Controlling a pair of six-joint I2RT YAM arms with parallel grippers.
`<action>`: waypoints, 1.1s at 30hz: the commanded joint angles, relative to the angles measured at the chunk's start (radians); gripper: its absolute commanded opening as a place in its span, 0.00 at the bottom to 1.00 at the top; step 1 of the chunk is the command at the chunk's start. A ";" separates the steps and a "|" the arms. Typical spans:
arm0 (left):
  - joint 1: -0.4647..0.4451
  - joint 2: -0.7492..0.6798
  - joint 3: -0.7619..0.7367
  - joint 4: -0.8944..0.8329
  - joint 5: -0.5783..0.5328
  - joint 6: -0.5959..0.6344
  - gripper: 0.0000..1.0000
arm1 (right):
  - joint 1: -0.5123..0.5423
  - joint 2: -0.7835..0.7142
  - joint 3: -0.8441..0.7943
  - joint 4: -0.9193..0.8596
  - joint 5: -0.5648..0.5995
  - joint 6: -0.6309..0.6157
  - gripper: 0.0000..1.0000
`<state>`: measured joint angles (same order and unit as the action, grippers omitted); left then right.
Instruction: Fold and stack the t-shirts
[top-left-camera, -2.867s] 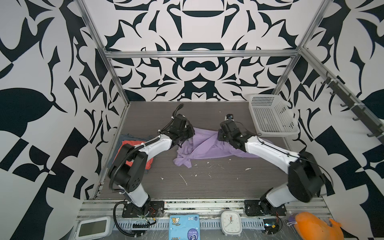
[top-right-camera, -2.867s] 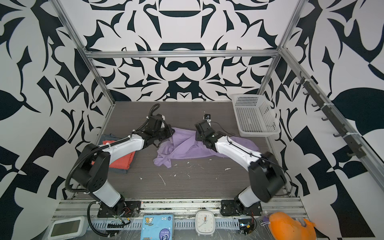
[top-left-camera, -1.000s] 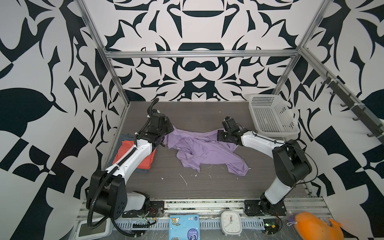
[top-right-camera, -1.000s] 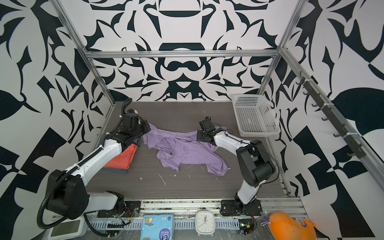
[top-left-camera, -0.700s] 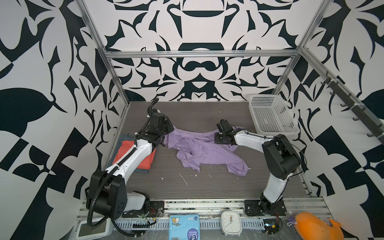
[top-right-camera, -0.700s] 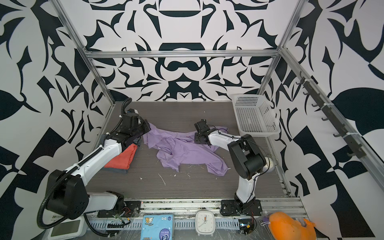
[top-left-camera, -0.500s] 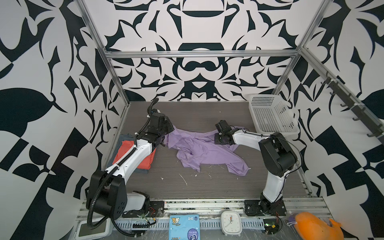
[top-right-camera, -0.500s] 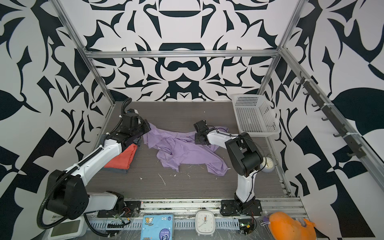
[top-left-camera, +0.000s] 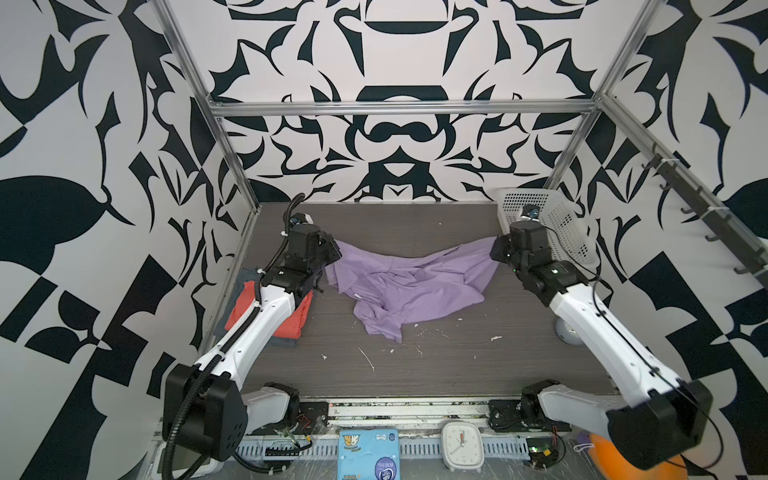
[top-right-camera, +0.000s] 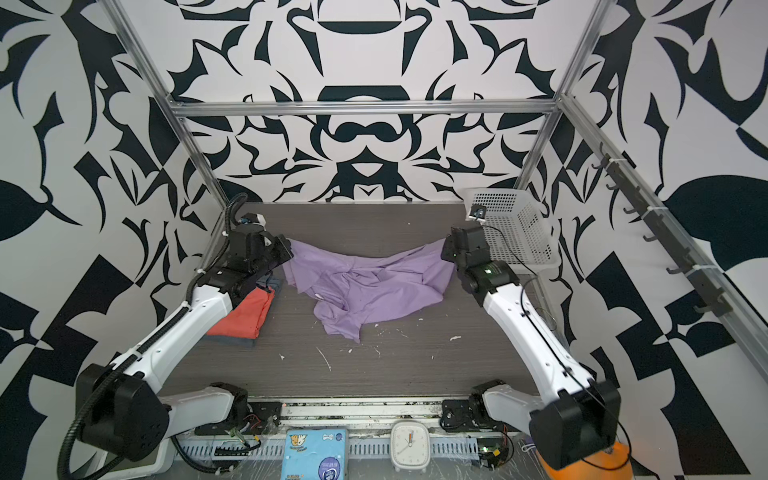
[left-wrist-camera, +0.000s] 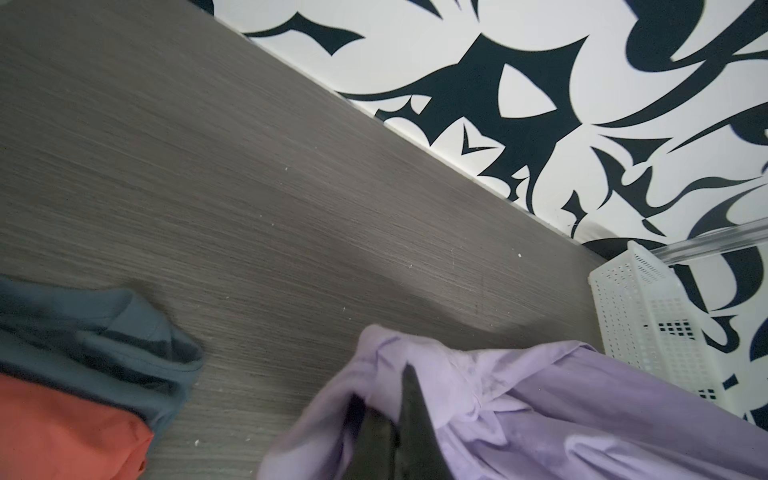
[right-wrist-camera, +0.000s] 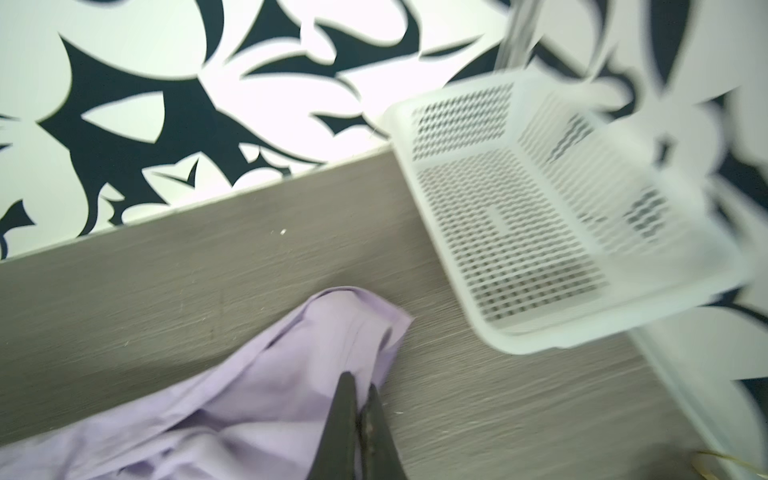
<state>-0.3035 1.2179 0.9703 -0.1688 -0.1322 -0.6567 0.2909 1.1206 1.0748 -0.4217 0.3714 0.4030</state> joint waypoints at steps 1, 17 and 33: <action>0.008 -0.058 0.052 -0.047 -0.009 0.037 0.00 | 0.008 -0.058 -0.011 -0.115 0.049 -0.072 0.00; 0.016 -0.163 0.006 -0.115 -0.081 0.030 0.00 | 0.007 -0.292 -0.177 -0.320 0.121 0.116 0.66; 0.016 -0.129 -0.057 -0.050 -0.041 -0.030 0.00 | 0.005 0.336 -0.099 0.239 -0.366 0.018 0.68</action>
<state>-0.2924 1.0786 0.9241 -0.2497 -0.1822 -0.6678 0.2966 1.4029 0.8932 -0.2962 0.0956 0.4660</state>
